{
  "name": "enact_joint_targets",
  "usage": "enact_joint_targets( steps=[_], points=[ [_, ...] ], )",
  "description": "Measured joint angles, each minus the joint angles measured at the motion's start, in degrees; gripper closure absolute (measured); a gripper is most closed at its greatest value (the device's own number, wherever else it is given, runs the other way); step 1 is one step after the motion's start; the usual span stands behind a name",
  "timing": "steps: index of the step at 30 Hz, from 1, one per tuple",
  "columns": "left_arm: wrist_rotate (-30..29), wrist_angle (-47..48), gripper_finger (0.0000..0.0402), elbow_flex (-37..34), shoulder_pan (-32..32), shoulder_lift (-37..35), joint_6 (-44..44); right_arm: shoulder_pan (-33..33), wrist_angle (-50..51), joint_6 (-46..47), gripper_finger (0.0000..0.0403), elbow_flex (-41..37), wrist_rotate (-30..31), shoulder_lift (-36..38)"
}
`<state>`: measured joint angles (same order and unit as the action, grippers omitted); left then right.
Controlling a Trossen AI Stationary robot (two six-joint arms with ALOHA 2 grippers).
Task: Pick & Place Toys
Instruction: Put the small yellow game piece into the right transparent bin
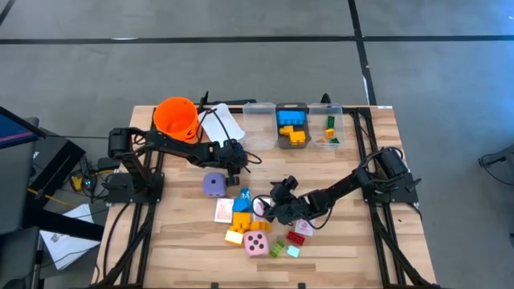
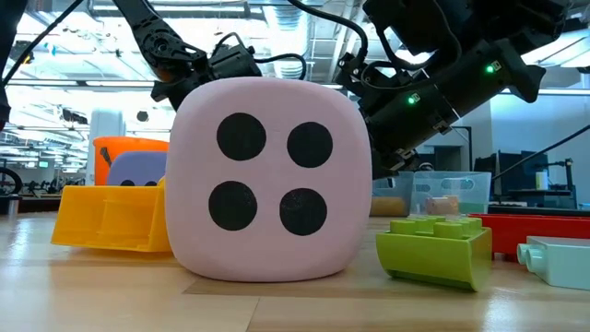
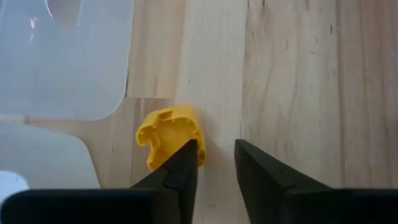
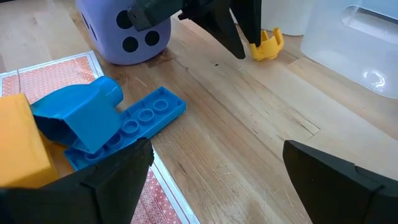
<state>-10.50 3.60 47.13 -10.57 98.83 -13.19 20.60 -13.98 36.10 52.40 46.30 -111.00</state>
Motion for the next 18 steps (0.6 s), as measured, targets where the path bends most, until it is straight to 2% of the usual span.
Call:
enact_joint_targets(
  steps=[11,18],
  points=[
    [0.0,0.0,0.0390,0.0,0.0,0.0,0.1,0.0,0.0,0.0,0.0044,0.0,0.0,0.0],
    [0.1,-0.5,0.0395,0.0,0.0,0.0,1.8,0.0,0.0,0.0,0.0044,0.0,0.0,0.0]
  ],
)
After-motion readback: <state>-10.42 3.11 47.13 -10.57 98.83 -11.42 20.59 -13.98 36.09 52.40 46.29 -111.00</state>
